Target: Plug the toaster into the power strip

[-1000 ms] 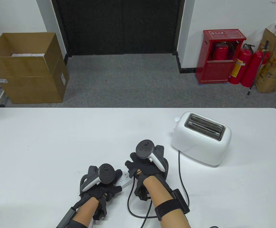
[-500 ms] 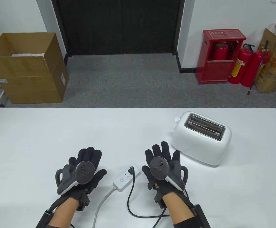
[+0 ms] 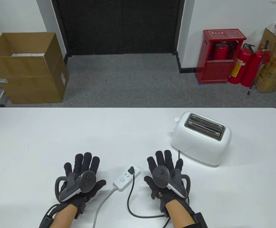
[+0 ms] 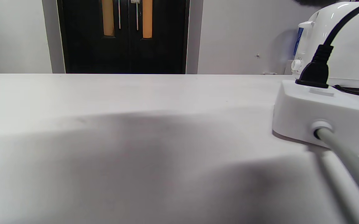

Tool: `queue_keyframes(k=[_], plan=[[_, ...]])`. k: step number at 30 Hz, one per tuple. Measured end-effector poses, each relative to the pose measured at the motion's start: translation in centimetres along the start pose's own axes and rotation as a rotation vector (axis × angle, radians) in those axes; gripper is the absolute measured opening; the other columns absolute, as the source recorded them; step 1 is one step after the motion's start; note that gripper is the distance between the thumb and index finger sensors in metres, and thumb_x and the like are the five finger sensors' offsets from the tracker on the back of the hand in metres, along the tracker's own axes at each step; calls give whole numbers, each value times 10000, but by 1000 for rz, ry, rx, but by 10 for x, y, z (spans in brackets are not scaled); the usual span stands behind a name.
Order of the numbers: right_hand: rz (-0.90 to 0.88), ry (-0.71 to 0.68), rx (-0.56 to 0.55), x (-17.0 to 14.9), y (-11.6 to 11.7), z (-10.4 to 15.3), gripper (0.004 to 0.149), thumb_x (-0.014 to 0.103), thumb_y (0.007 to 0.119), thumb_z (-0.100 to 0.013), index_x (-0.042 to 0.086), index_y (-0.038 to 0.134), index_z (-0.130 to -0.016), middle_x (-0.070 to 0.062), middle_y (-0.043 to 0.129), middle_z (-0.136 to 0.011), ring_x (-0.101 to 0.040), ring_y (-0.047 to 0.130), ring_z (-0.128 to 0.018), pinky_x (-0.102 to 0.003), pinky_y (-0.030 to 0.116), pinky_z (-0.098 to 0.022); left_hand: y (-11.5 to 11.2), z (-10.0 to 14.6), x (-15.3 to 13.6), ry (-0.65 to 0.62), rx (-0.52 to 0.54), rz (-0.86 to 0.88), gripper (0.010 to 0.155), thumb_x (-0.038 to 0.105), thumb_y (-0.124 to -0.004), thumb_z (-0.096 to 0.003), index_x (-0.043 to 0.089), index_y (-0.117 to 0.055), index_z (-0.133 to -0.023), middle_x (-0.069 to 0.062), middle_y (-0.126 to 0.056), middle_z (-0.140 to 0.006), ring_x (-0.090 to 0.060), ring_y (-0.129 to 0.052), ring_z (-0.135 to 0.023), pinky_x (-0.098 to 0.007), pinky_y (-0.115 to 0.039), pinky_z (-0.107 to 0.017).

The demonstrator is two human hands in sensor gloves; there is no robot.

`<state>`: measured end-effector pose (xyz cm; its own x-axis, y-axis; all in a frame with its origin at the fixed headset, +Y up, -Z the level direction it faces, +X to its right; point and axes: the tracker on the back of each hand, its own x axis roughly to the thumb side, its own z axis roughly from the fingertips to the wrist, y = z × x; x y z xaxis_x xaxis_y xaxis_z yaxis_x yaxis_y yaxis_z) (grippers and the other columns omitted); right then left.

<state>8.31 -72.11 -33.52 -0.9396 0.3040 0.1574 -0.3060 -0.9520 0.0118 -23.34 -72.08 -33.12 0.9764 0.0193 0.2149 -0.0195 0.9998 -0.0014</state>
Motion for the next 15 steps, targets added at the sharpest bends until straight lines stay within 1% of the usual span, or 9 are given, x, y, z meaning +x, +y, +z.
queue_keyframes(k=[15], plan=[[-1,-28,21,3,3,-3,761,565,714,-421,352,394,-1078,-12,213,-1204,-294,-49,-1032,-721,56,-621,-2,-1,0,17,10,5,918,722,-569,-418,320,-126,-1114,-64,-97,-1216,-415,-71,-1108,-766,-172,-638]])
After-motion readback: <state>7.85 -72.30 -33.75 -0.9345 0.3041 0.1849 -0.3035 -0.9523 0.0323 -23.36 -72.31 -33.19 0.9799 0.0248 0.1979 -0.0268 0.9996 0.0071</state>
